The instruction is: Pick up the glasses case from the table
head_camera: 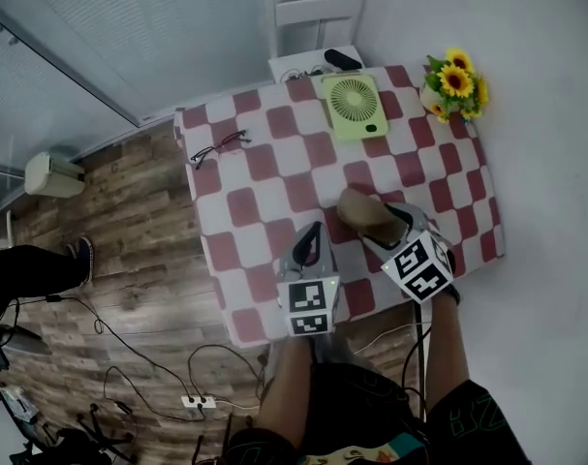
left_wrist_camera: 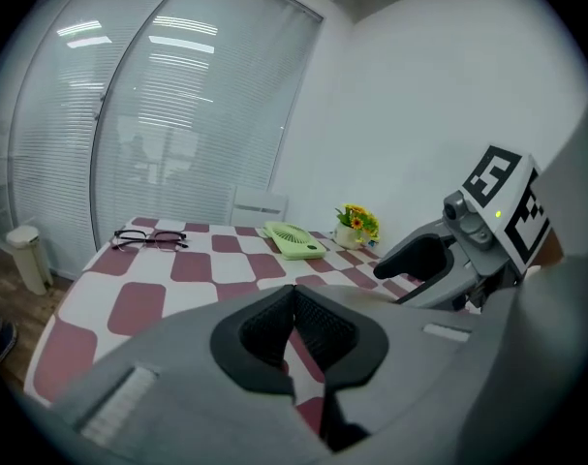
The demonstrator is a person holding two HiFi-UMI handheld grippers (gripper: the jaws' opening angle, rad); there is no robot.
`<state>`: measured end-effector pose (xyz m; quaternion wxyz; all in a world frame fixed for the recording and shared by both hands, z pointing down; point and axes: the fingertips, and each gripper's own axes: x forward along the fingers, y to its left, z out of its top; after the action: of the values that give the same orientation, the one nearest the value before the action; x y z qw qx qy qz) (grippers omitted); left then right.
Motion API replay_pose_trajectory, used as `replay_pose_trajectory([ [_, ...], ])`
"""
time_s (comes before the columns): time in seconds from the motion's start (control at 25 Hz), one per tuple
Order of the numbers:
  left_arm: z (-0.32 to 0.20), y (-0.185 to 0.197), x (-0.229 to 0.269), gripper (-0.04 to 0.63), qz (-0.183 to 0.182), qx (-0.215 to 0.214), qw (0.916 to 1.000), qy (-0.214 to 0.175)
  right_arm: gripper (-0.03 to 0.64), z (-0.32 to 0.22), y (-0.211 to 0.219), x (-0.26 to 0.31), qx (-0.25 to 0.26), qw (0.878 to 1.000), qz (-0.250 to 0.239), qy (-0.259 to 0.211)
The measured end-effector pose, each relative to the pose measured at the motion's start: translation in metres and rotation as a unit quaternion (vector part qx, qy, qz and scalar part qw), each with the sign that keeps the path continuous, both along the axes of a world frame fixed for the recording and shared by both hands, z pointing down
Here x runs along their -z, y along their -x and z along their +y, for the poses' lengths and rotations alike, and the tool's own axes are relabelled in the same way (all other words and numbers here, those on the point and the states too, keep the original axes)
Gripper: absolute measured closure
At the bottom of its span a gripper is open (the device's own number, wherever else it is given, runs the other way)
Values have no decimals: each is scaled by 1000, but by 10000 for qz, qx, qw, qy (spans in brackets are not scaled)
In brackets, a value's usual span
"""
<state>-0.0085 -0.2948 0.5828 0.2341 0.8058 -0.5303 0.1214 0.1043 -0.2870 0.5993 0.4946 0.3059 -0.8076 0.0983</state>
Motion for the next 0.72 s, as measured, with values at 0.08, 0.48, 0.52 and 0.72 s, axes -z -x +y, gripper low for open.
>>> replay_pose_trajectory([
  [0.08,-5,1,-3,584,48,-13,10000,46,299,-5,1,-7,128,9995,237,173],
  [0.48,-29,15,-13,584,237,-27,9996,159,253,-8,1,-42,590,9845,1151,1182],
  [0.52,-31,16,-14,584,257,-19,9995,175,253,-8,2,-44,605,9831,1211,1229],
  [0.72,-37,21,-15,584,343,35,9992,207,253,-7,1,-57,631,9765,1447,1470],
])
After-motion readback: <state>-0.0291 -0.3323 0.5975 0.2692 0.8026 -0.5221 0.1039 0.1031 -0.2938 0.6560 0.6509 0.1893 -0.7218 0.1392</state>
